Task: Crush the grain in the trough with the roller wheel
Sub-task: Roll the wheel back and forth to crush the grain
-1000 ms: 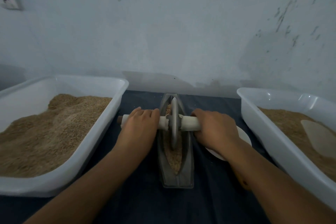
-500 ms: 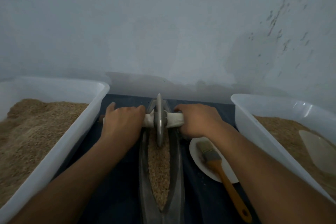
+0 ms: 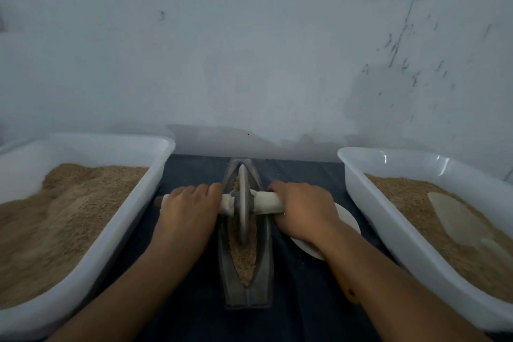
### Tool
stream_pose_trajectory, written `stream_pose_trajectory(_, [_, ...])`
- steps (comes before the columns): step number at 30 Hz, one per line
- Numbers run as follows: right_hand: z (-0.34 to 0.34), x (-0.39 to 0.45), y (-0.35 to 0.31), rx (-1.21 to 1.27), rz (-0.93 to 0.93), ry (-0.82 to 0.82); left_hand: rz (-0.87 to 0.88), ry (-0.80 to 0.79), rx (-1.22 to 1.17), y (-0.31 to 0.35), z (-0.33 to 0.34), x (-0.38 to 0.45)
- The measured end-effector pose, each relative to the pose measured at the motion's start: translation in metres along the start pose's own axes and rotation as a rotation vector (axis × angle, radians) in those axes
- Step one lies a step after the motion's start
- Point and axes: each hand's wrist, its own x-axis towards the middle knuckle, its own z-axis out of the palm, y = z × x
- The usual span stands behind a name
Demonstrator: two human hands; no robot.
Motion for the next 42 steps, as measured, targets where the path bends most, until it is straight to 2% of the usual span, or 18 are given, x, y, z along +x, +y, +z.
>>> stream_pose_trajectory(10, [-0.011, -0.051, -0.010, 0.042, 0.007, 0.102, 0.010, 0.061, -0.068, 0.014, -0.016, -0.037])
stream_pose_trajectory(17, [-0.012, -0.041, -0.012, -0.030, -0.031, 0.123, 0.009, 0.056, -0.126, 0.007, -0.008, -0.034])
stream_pose_trajectory(26, [0.005, 0.014, 0.005, -0.049, 0.061, -0.049, -0.013, 0.031, -0.075, 0.000, 0.010, 0.021])
stream_pose_trajectory(31, [0.005, 0.045, 0.009, -0.079, 0.048, -0.099, -0.036, 0.004, -0.040, -0.008, 0.022, 0.042])
stream_pose_trajectory(37, [0.000, 0.074, 0.015, -0.053, 0.005, -0.260, -0.067, -0.050, -0.020, -0.010, 0.025, 0.060])
stream_pose_trajectory(42, [0.003, 0.066, 0.016, -0.023, 0.033, -0.245, -0.065, -0.009, -0.006, -0.006, 0.024, 0.057])
